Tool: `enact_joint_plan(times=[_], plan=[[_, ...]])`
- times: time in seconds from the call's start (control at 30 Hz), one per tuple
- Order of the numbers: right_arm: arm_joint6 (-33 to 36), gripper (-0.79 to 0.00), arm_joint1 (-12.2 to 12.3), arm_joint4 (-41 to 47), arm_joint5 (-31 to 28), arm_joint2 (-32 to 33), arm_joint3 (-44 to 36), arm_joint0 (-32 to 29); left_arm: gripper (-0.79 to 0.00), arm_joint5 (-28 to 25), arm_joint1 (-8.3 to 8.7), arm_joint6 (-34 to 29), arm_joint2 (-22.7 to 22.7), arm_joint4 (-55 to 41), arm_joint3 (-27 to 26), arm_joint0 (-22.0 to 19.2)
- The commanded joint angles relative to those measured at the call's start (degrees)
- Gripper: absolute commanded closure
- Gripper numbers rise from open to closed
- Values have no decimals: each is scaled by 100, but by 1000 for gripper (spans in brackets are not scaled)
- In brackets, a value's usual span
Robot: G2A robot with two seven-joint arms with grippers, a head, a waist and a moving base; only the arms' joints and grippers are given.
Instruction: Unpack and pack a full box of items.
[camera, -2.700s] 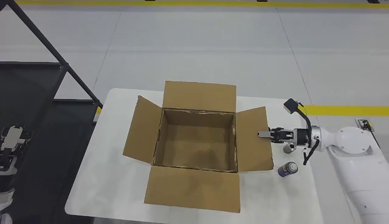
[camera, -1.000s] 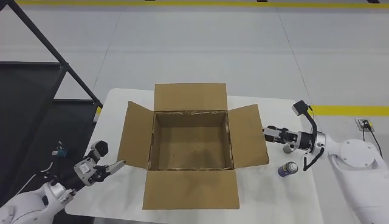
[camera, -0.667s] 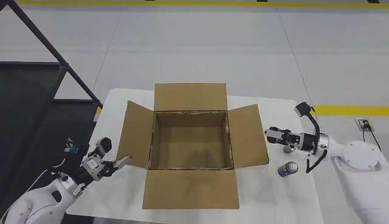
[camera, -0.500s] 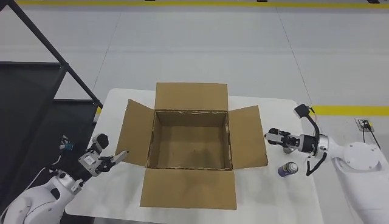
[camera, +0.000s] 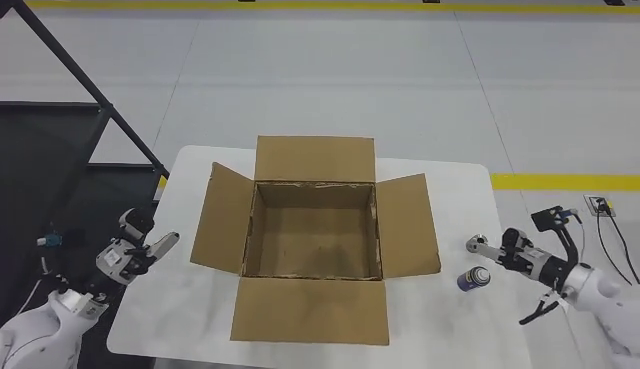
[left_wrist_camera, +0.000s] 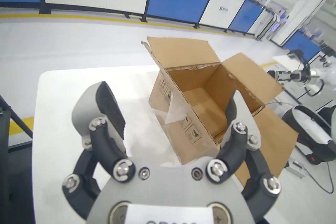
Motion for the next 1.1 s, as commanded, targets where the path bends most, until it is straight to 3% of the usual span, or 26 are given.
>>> enact_joint_plan(times=[0.0,0.27,0.43,0.53,0.67,0.73,0.93,0.97,1.0,1.07], plan=[[149,-785,-2,46,-84,-41,35,83,-785,-47,38,-301,-65,-579,67,-32],[149,-785,-2,46,-84,-41,35,83,-785,-47,38,-301,-65,-579,67,-32],[433,-785,50,-1156,-265,-317,-98,222,-785,-47,38,-301,-65,-579,67,-32],[279,-785,74,-1637,-382,-252,-120,-12,-785,-47,38,-301,-65,-579,67,-32],[211,-785,112,-1895,-823,-111,-147,-404,-785,-47,38,-301,-65,-579,67,-32],[271,-785,118,-2079,-755,-159,-131,-465,-785,-47,38,-301,-65,-579,67,-32],[285,-785,96,-2087,-775,-577,214,-170,-785,-47,38,-301,-65,-579,67,-32],[281,-551,92,-2101,-780,-645,282,-94,-785,-47,38,-301,-65,-579,67,-32],[313,-437,90,-2150,-807,-725,327,-25,-785,-47,38,-301,-65,-579,67,-32],[328,-320,86,-2216,-770,-829,428,91,-785,-47,38,-301,-65,-579,67,-32]])
